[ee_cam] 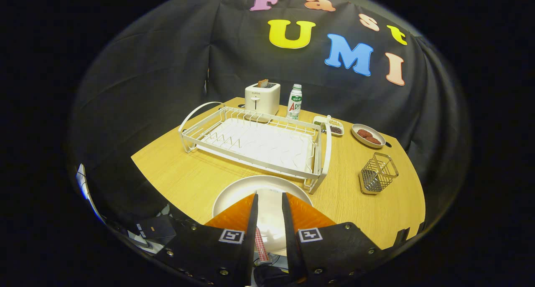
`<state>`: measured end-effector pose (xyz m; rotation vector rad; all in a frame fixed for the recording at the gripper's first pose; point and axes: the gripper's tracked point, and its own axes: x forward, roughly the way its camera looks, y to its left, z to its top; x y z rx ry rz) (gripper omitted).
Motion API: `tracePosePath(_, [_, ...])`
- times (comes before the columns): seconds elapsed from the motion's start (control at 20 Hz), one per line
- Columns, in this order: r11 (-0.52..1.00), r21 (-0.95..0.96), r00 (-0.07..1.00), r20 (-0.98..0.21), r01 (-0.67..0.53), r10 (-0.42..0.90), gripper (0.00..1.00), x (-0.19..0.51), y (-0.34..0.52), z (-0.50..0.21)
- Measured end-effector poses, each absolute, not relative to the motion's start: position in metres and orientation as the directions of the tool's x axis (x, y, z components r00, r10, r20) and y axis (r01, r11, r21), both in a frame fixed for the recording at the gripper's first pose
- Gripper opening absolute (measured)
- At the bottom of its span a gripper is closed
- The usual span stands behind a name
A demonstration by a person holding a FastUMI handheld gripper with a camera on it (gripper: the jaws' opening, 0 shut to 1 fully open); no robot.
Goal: Take the plate from the dish rack, then take the spoon from the basket and place it into the plate.
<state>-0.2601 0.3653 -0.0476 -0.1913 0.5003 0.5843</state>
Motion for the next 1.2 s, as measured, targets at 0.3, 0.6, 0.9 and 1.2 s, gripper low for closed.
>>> tracePosePath(0.3, [0.841,-0.052,0.764,-0.452,-0.538,0.461,0.33,-0.247,0.359,-0.021])
tracePosePath(0.6, [0.878,-0.077,0.842,-0.334,-0.472,0.424,0.33,-0.223,0.342,0.043])
tracePosePath(0.9, [0.925,-0.067,0.925,-0.104,-0.373,0.365,0.33,-0.194,0.313,0.150])
tracePosePath(1.2, [0.953,-0.003,0.952,0.044,-0.304,0.304,0.32,-0.175,0.286,0.219])
